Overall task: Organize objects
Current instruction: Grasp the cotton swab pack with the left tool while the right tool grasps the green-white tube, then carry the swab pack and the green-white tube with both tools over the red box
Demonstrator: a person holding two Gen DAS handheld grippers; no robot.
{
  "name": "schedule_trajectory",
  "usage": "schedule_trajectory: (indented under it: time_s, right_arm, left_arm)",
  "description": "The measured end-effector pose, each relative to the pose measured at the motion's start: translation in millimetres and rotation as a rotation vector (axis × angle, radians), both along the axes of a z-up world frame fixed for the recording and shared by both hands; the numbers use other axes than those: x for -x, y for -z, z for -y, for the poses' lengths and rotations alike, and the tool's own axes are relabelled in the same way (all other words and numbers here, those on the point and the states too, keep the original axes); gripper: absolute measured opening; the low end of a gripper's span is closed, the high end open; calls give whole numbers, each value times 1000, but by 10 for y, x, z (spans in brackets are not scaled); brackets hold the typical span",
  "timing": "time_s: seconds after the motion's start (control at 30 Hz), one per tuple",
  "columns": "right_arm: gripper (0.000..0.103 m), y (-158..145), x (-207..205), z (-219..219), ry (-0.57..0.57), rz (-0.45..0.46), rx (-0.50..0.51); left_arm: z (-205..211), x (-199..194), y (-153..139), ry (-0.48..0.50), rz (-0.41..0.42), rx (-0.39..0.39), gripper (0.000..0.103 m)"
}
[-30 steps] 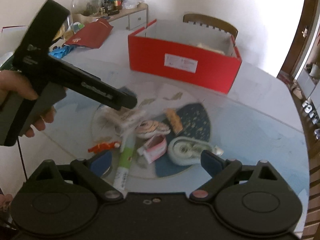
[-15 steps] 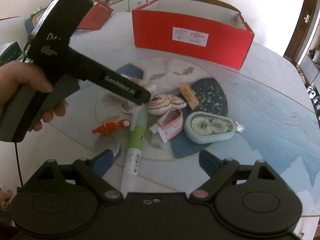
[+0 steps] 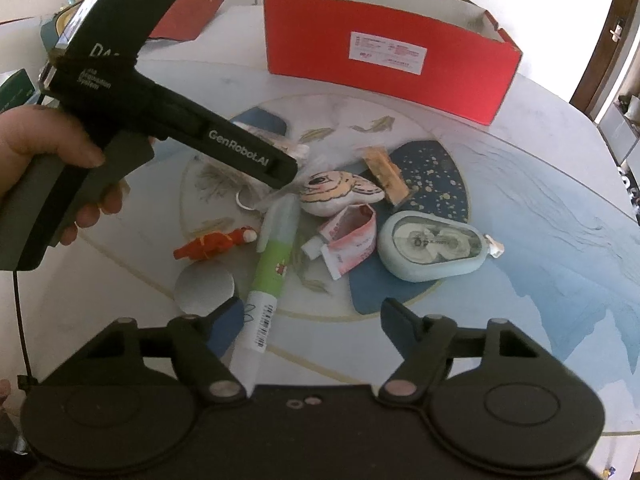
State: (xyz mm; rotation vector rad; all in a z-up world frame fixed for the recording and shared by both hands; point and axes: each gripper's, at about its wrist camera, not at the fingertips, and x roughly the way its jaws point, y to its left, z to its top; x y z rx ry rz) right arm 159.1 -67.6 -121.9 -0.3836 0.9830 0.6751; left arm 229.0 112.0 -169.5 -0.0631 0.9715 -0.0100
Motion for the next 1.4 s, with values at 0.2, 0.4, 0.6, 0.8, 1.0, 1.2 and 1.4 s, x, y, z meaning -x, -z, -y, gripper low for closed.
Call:
schedule_trajectory:
  time_s: [0.2, 0.4, 0.6, 0.8, 1.0, 1.2, 1.4]
  right_arm:
    - [70, 91, 3, -73, -4, -7, 32]
    - [62, 113, -6, -84, 13, -16, 29]
    - [44, 103, -29, -153, -6, -19, 16]
    - [24, 92, -45, -209, -6, -16, 14]
    - [16, 94, -43, -224, 0, -19, 2]
    - [16, -6, -62, -84, 44, -68, -83]
    - [16, -156, -20, 36, 68, -83, -124]
  left_arm:
    - [2, 17, 30, 17, 15, -51, 103]
    - [-33, 17, 31, 34, 30, -55, 103]
    - [-38, 37, 27, 64, 47, -51, 97]
    - [8, 93, -26, 140, 69, -49, 72]
    - [-19, 125, -44, 134, 59, -27, 68]
    - [-120, 223, -89, 116, 54, 44, 68]
    - [-244, 364, -228, 87, 63, 130, 68]
